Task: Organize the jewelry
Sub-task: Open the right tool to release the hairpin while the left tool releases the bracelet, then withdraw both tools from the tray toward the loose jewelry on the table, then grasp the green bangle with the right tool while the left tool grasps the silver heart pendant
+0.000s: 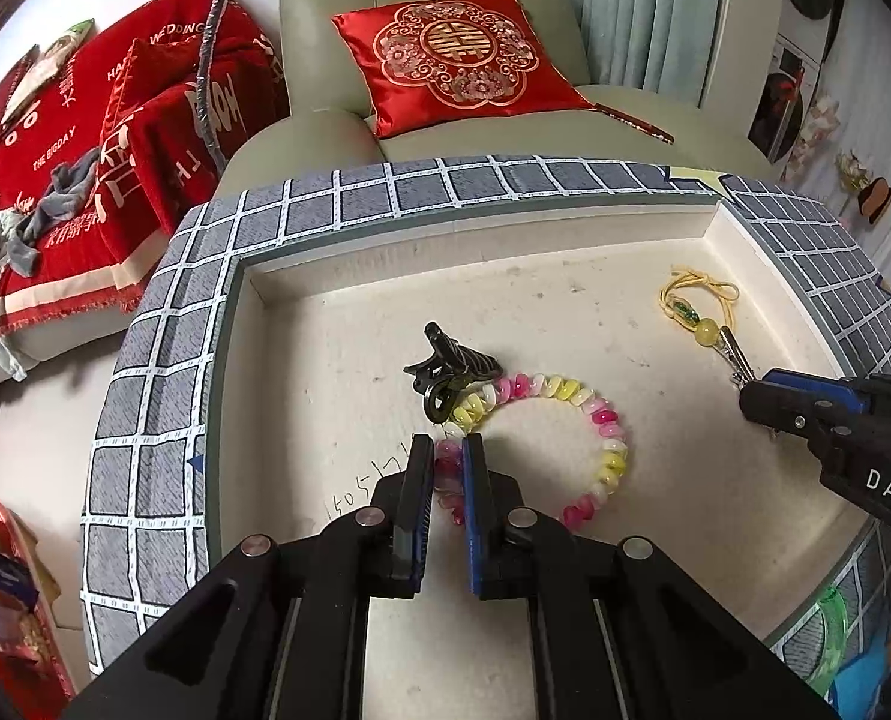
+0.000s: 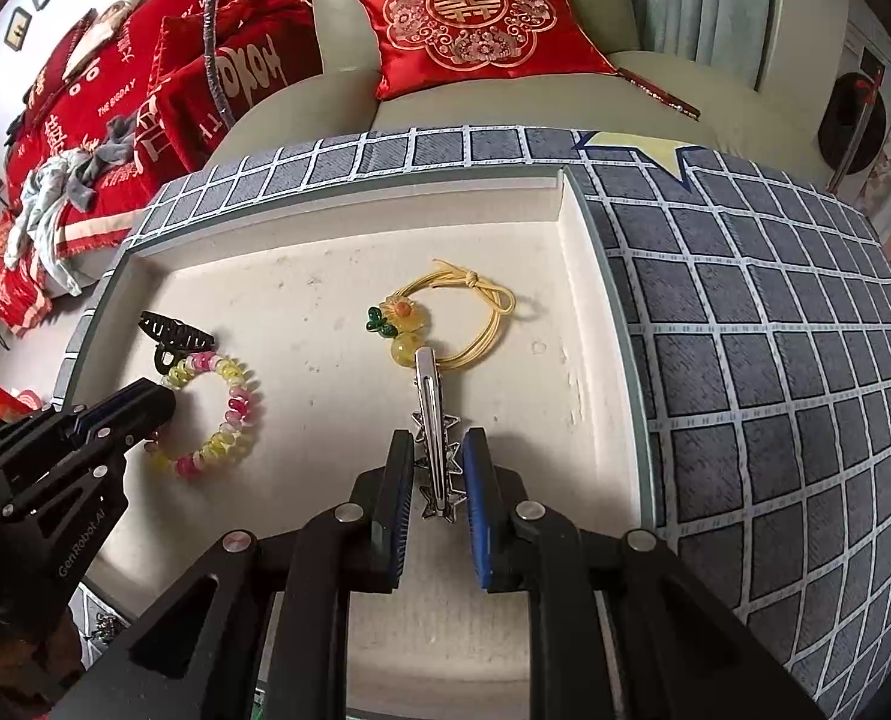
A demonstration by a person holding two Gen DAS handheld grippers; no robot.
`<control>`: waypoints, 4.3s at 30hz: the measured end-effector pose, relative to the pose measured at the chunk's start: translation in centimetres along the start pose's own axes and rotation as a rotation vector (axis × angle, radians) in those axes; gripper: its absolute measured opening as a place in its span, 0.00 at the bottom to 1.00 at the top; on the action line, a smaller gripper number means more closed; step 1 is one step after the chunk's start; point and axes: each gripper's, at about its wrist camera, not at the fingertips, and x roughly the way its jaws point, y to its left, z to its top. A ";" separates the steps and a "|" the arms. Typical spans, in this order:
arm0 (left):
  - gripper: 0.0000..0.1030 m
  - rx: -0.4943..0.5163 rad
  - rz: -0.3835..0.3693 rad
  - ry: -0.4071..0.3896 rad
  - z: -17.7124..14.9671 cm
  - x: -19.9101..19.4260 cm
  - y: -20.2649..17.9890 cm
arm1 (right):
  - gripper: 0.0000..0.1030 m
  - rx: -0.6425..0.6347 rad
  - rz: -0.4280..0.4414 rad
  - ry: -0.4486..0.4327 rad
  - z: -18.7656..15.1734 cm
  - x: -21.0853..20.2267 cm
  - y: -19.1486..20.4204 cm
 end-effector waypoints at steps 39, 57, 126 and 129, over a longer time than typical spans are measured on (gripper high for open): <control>1.00 -0.072 0.016 -0.128 -0.9 -5.6 1.4 | 0.49 0.104 0.091 -0.088 -3.2 -7.7 -1.1; 1.00 -0.072 -0.037 -0.138 -8.7 -12.1 3.8 | 0.83 0.088 0.129 -0.116 -8.6 -12.4 0.2; 0.69 -0.088 0.011 -0.019 -13.4 -7.2 2.0 | 0.69 0.057 -0.100 0.040 -11.0 -5.1 0.7; 0.67 -0.073 0.016 -0.019 -13.4 -7.4 1.6 | 0.62 -0.002 -0.154 0.038 -11.2 -5.0 1.5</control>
